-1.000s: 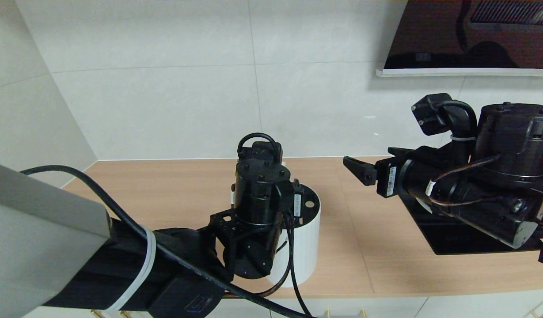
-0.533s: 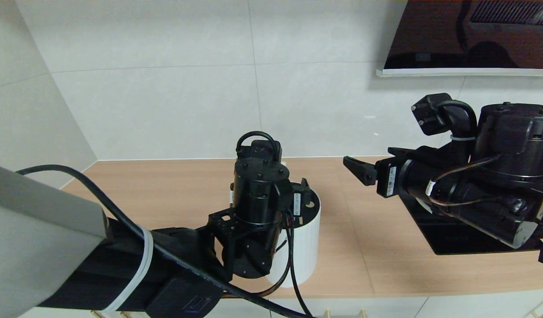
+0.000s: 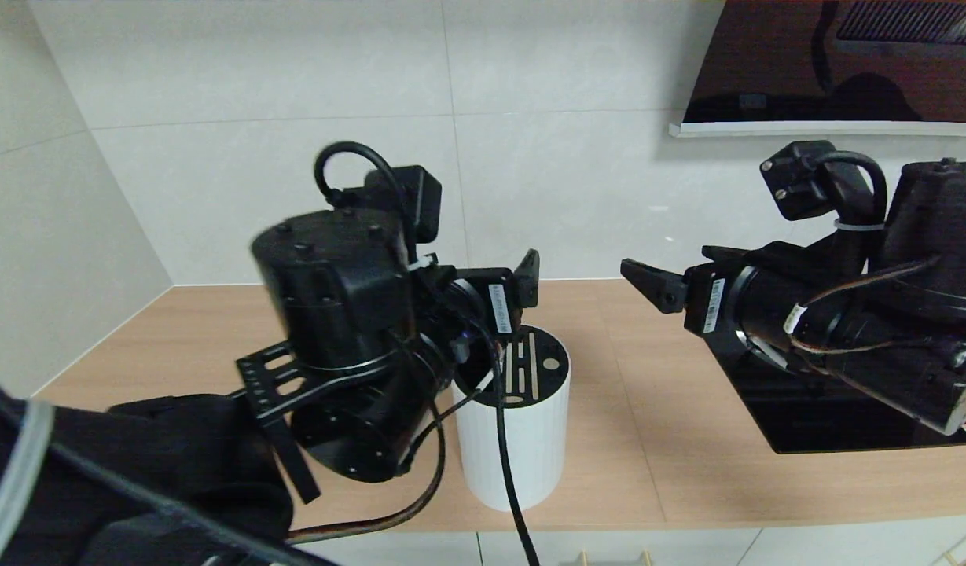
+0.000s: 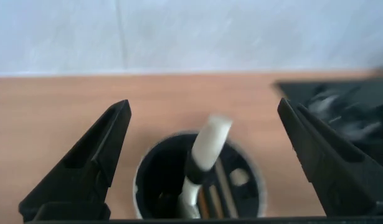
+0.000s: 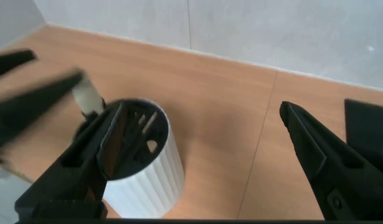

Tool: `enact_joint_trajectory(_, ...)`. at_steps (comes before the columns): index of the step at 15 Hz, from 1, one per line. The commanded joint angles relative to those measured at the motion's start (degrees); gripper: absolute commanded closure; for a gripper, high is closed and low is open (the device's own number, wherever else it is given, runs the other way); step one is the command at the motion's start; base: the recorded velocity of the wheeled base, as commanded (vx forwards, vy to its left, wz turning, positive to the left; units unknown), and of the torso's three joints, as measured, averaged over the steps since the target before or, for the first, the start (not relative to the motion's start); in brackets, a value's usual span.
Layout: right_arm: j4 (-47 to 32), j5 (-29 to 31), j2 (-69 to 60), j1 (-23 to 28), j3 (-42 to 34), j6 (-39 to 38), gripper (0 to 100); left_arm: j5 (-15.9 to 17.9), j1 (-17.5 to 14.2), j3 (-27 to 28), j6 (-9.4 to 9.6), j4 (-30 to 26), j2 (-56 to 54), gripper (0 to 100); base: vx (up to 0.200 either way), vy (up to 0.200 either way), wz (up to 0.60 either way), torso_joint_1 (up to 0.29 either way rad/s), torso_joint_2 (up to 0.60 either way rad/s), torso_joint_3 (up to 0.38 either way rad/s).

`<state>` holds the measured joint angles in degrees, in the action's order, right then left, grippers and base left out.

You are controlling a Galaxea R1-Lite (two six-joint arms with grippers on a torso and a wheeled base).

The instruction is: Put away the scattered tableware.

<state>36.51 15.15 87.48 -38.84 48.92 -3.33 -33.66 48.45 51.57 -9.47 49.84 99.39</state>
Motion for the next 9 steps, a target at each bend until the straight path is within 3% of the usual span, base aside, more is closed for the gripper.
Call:
enact_joint_trajectory(1, 0.40, -0.04, -5.48, 0.34, 0.03, -0.01, 0, 4.13, -0.98, -4.54, 2.62, 0.17, -13.08, 0, 0.000, 0.000, 0.00, 0.000, 0.00, 0.000)
enact_joint_trajectory(3, -0.21, 0.40, -11.63, 0.61, -1.20, 0.08, 0, 6.68, -4.06, -6.39, 4.20, 0.09, -19.50, 0, 0.000, 0.000, 0.00, 0.000, 0.00, 0.000)
enact_joint_trajectory(6, -2.41, 1.19, -24.37, 3.42, -6.73, 0.52, 0, 7.20, -10.83, -7.53, 5.78, -0.70, -30.92, 0, 0.000, 0.000, 0.00, 0.000, 0.00, 0.000)
enact_joint_trajectory(7, -5.40, 0.58, -30.88, 6.50, -9.46, 0.78, 0, 7.12, -13.73, -8.32, 6.22, -3.52, -36.99, 0, 0.000, 0.000, 0.00, 0.000, 0.00, 0.000)
enact_joint_trajectory(9, -11.02, -1.71, -40.11, 10.36, -12.62, 0.78, 0, 7.12, -16.19, -11.22, 6.22, -13.10, -47.53, 0, 0.000, 0.000, 0.00, 0.000, 0.00, 0.000)
